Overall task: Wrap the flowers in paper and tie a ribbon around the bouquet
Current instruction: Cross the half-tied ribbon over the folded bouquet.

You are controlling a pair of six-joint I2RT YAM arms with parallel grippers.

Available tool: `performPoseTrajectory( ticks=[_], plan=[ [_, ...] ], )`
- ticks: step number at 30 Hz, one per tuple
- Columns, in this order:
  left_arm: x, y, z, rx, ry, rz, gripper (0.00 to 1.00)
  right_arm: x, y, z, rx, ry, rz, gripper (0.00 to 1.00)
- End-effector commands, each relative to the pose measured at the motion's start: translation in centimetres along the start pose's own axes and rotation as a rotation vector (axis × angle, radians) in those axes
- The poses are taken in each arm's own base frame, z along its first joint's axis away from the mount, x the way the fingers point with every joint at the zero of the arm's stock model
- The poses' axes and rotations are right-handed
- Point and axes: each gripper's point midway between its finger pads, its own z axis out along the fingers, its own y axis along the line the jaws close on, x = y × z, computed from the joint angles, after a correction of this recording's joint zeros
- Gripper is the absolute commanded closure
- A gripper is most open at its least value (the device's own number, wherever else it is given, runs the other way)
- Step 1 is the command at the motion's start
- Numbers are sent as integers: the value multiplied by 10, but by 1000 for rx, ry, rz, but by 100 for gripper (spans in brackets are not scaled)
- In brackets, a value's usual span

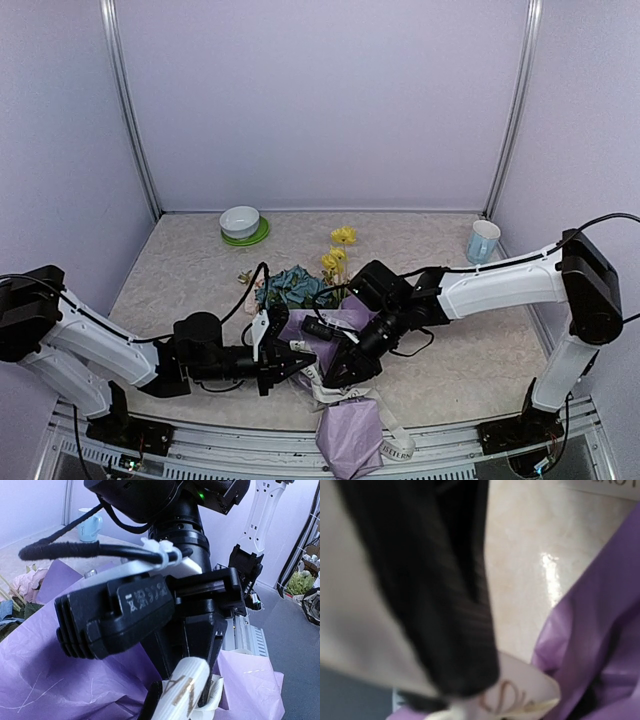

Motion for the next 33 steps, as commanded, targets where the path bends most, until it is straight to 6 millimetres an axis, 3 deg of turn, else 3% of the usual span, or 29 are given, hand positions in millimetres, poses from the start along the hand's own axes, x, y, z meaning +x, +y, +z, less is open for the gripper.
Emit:
performPoseTrajectory(
  ticks=[1, 6, 12, 14, 17, 23, 26, 29, 33],
  plan=[
    [0, 4, 0, -9, -22, 2, 100, -3, -3, 4, 1, 2, -61, 81],
    [2, 6, 0, -4, -18, -13, 100, 2, -4, -1, 34, 3, -116, 75],
    [3, 8, 1, -1, -11, -20, 100, 18, -13, 7, 72, 64, -116, 68],
    [2, 8, 1, 3, -12, -22, 100, 24, -19, 6, 101, 97, -115, 69],
    [2, 8, 1, 4, -10, -22, 100, 24, -28, 0, 168, 133, -118, 85],
    [3, 9, 1, 3, -7, -25, 100, 13, -36, -16, 281, 147, -129, 75],
    [3, 9, 2, 3, -8, -24, 100, 0, -20, -18, 216, 113, -156, 75],
    [4, 9, 2, 5, -5, -22, 100, 7, 3, -10, 57, 109, -179, 72],
    [5, 9, 2, 5, -1, -26, 100, 15, 7, 4, -40, 100, -165, 69]
  ],
)
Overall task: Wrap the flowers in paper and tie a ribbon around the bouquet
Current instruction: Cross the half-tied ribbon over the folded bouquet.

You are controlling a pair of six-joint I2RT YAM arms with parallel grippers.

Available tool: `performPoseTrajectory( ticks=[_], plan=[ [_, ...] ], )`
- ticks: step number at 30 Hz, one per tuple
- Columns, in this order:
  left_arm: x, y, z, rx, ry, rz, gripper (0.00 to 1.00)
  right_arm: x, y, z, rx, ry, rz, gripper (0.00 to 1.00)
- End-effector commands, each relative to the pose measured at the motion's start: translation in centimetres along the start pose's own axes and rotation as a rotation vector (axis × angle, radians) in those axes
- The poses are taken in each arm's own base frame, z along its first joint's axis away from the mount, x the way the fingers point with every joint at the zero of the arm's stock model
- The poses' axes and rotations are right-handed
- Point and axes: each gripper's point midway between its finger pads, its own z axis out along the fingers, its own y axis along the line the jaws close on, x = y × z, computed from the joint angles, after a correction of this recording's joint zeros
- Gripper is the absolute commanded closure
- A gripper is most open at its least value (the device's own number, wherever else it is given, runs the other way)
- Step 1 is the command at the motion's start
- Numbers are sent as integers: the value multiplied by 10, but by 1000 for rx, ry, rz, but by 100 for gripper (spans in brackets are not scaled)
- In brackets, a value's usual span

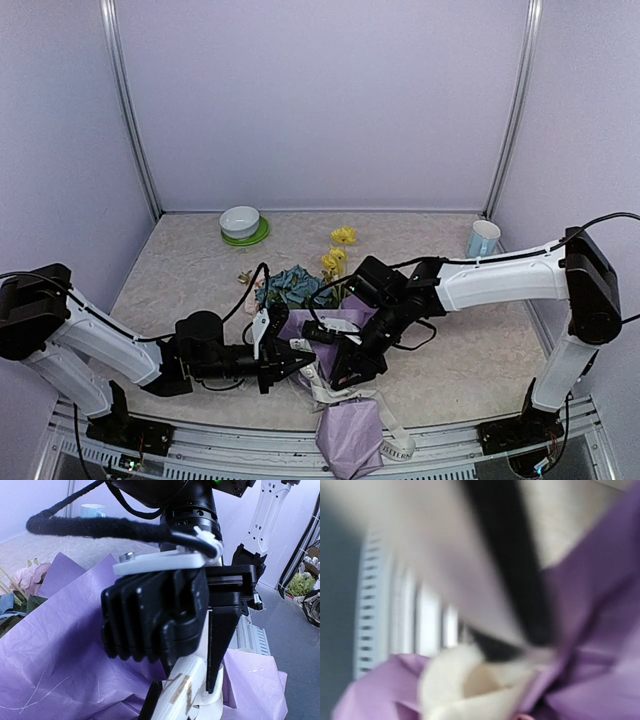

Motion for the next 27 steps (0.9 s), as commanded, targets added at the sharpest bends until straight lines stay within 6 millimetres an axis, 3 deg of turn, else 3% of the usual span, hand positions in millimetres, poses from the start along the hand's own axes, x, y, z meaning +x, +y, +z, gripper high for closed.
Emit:
performPoseTrajectory(
  ticks=[1, 8, 11, 15, 20, 27],
  plan=[
    [1, 0, 1, 10, -3, -4, 100, 0, 19, 12, -153, -34, -16, 70],
    [1, 0, 0, 11, -4, -10, 100, -4, 0, 12, -35, -43, -34, 77],
    [2, 0, 1, 10, -1, -10, 100, -10, -7, 1, -14, -50, 10, 72],
    [1, 2, 0, 1, -5, -15, 100, -17, 1, -13, 7, -74, 15, 64],
    [3, 3, -1, -3, -4, -18, 100, -2, 16, -13, -30, -69, 74, 50],
    [3, 11, -2, -48, -10, -46, 99, 11, 17, -9, -10, -58, 115, 50]
  ],
)
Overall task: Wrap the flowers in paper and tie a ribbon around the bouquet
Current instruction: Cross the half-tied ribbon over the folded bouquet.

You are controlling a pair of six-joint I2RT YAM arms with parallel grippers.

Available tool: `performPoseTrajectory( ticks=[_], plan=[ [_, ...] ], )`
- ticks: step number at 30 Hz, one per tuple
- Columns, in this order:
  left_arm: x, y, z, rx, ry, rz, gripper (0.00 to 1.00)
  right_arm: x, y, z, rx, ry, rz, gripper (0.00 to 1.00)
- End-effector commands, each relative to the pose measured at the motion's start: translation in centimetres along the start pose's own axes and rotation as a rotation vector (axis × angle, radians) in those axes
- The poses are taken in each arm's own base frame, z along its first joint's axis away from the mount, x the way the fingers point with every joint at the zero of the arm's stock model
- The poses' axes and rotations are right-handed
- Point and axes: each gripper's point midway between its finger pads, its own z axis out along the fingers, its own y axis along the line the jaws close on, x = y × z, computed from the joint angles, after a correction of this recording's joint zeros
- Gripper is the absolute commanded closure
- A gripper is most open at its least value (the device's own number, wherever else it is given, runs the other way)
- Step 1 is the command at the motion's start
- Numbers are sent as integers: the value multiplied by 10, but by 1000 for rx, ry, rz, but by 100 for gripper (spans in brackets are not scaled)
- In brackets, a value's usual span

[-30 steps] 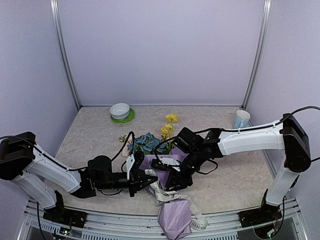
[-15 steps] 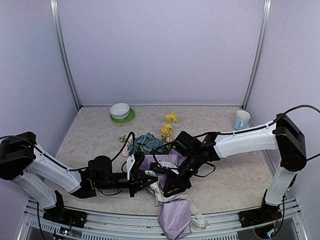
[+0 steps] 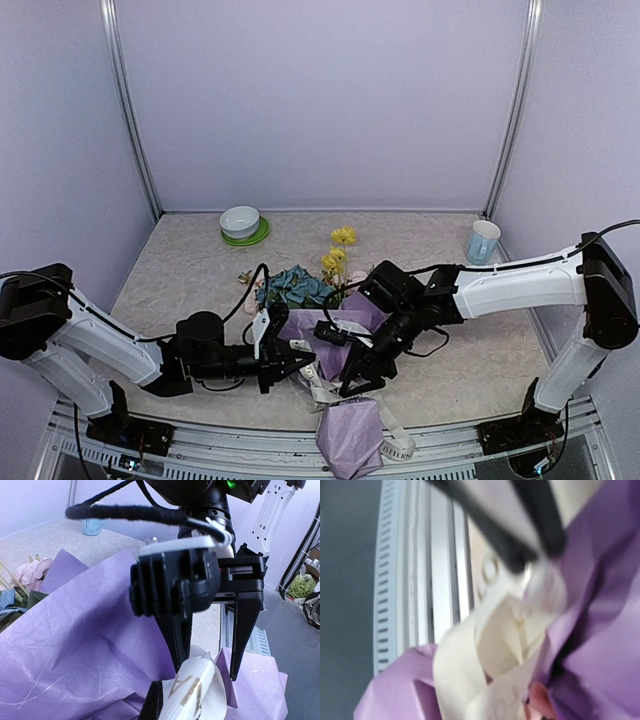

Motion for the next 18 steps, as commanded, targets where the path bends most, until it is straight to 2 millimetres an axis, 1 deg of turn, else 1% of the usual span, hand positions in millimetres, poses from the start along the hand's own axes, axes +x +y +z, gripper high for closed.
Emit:
performPoseTrajectory(
  ticks=[1, 2, 4, 6, 7, 10, 13, 18],
  plan=[
    [2, 12, -3, -54, -14, -30, 97, 2, 4, 2, 4, -10, 18, 51],
    [2, 14, -3, -63, -14, -36, 94, 1, 5, 3, 0, -15, 15, 56],
    [4, 18, -3, -91, -10, -52, 90, 0, 5, 4, -4, -23, 14, 74],
    [6, 28, -7, -143, -14, -83, 81, -1, 3, 5, 3, -25, 14, 89],
    [7, 34, -10, -180, -21, -103, 75, -1, 3, 4, 7, -28, 12, 93],
    [7, 52, -23, -285, -49, -169, 56, 0, 4, 3, 9, -39, 10, 98],
    [1, 63, -39, -370, -95, -214, 37, 1, 5, 3, 1, -49, 20, 100],
    [-7, 86, -68, -544, -160, -273, 22, 0, 3, 4, 0, -66, 38, 100]
  ],
)
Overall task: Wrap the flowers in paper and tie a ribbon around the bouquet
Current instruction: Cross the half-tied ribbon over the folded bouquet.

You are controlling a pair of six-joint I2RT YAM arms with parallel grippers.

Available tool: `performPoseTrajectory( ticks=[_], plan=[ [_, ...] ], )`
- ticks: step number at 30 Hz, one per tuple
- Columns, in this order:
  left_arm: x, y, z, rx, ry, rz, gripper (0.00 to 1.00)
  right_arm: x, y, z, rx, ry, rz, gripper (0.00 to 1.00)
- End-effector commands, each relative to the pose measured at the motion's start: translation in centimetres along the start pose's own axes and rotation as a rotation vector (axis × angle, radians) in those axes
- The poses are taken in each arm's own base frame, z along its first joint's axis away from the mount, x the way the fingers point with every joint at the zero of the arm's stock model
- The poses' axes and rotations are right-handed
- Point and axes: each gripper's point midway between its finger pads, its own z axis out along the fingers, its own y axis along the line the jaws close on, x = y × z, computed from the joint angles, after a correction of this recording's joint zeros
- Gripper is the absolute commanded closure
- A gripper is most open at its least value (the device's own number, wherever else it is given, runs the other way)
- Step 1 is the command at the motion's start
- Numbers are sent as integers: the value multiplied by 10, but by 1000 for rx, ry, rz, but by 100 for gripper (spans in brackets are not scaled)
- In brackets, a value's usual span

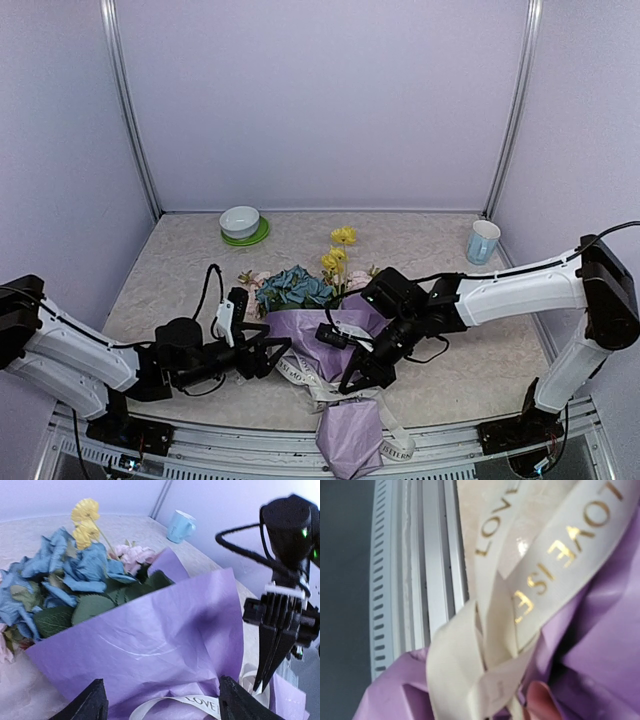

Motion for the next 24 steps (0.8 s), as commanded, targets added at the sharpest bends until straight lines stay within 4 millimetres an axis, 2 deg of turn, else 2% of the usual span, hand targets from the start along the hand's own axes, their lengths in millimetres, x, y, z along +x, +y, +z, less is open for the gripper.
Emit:
performPoseTrajectory(
  ticks=[1, 3, 4, 5, 7, 9, 12, 15, 16, 18, 22, 24],
  plan=[
    [-20, 38, -17, -215, -97, -101, 20, -9, 6, -5, -8, -49, -8, 100],
    [-29, 42, -26, -244, -133, -113, 21, -10, 4, -6, -6, -61, 1, 100],
    [-34, 37, -29, -227, -147, -93, 25, -11, 4, -7, -7, -69, 6, 100],
    [-41, 23, -31, -184, -157, -49, 32, -11, 3, -7, -8, -74, 13, 100],
    [-41, -19, -28, -82, -116, 130, 40, -12, 2, -8, -8, -86, 28, 100],
    [-30, -72, -24, 63, -43, 315, 41, -15, -1, -9, -3, -98, 44, 100],
    [7, -118, -21, 262, 91, 441, 43, -20, -4, -11, 5, -116, 63, 100],
    [37, -130, -13, 322, 219, 522, 54, -25, -4, -16, 13, -142, 72, 100],
    [45, -132, -11, 334, 250, 547, 61, -26, -4, -17, 15, -149, 70, 100],
    [53, -134, -5, 340, 287, 587, 67, -27, -3, -18, 9, -160, 73, 100],
    [67, -130, 10, 314, 341, 665, 63, -29, -2, -19, 4, -167, 77, 100],
    [71, -132, 16, 328, 372, 684, 57, -29, -2, -20, 5, -172, 77, 100]
  ],
)
